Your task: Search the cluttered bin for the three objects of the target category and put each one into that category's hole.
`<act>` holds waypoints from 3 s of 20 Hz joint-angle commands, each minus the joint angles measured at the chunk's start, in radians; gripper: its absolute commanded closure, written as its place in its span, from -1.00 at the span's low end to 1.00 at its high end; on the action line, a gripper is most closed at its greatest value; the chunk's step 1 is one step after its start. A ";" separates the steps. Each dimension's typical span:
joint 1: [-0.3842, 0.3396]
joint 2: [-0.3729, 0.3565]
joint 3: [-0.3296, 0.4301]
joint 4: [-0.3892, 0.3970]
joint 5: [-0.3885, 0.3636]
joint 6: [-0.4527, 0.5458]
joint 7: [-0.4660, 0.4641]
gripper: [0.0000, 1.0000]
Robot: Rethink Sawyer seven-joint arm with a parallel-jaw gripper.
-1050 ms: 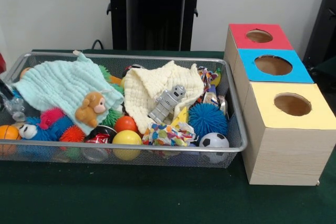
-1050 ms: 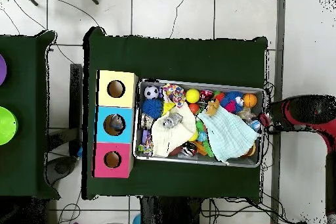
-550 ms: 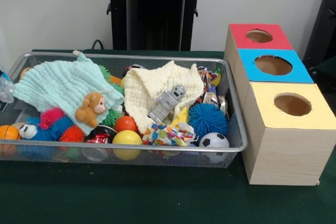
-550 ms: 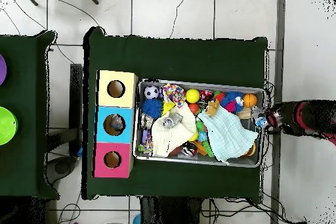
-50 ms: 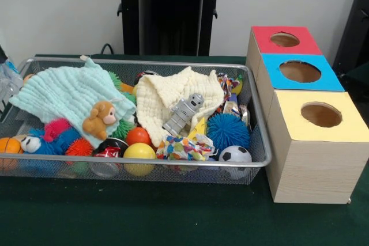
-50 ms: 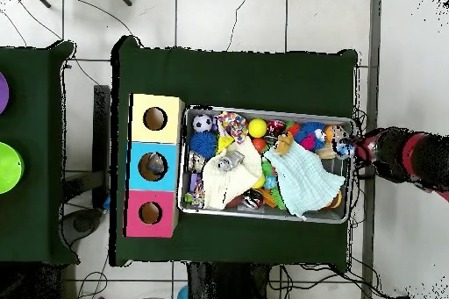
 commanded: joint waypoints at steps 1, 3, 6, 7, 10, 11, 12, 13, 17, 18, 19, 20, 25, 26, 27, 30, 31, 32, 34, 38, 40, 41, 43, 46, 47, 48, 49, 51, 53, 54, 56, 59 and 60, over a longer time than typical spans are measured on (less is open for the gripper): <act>0.025 -0.088 0.113 0.227 0.088 -0.213 0.206 1.00; 0.025 -0.097 0.134 0.243 0.108 -0.240 0.201 1.00; 0.027 -0.113 0.163 0.266 0.127 -0.293 0.194 1.00; 0.031 -0.116 0.168 0.269 0.127 -0.305 0.186 1.00; 0.048 -0.124 0.171 0.271 0.125 -0.334 0.180 1.00; 0.054 -0.126 0.169 0.268 0.128 -0.341 0.182 1.00; 0.066 -0.133 0.160 0.260 0.135 -0.333 0.188 1.00; 0.077 -0.141 0.151 0.252 0.142 -0.325 0.193 1.00; 0.130 -0.177 0.110 0.218 0.167 -0.292 0.224 1.00; 0.145 -0.184 0.098 0.210 0.171 -0.288 0.233 1.00; 0.160 -0.191 0.086 0.202 0.174 -0.283 0.242 1.00; 0.173 -0.198 0.076 0.195 0.178 -0.279 0.249 1.00; 0.252 -0.224 0.010 0.171 0.187 -0.280 0.292 1.00; 0.269 -0.227 -0.003 0.168 0.189 -0.285 0.301 1.00; 0.282 -0.228 -0.014 0.169 0.192 -0.297 0.309 1.00; 0.336 -0.230 -0.059 0.169 0.196 -0.332 0.340 1.00; 0.353 -0.229 -0.074 0.172 0.194 -0.347 0.350 1.00; 0.371 -0.229 -0.088 0.175 0.194 -0.363 0.360 1.00; 0.407 -0.228 -0.116 0.181 0.195 -0.393 0.380 1.00; 0.492 -0.218 -0.187 0.173 0.199 -0.431 0.429 1.00; 0.528 -0.212 -0.222 0.170 0.203 -0.442 0.445 1.00; 0.543 -0.210 -0.236 0.170 0.204 -0.449 0.453 1.00; 0.576 -0.208 -0.266 0.171 0.211 -0.455 0.472 1.00; 0.612 -0.232 -0.287 0.193 0.232 -0.467 0.503 1.00; 0.624 -0.244 -0.292 0.200 0.238 -0.469 0.514 1.00; 0.640 -0.259 -0.300 0.206 0.244 -0.469 0.528 1.00; 0.655 -0.276 -0.305 0.208 0.252 -0.466 0.540 1.00; 0.699 -0.304 -0.332 0.209 0.255 -0.459 0.572 1.00; 0.762 -0.301 -0.385 0.176 0.247 -0.436 0.614 1.00; 0.793 -0.296 -0.412 0.157 0.243 -0.422 0.634 1.00; 0.841 -0.288 -0.456 0.131 0.241 -0.399 0.665 1.00; 0.905 -0.260 -0.521 0.096 0.234 -0.382 0.702 1.00; 0.919 -0.252 -0.534 0.088 0.236 -0.381 0.710 1.00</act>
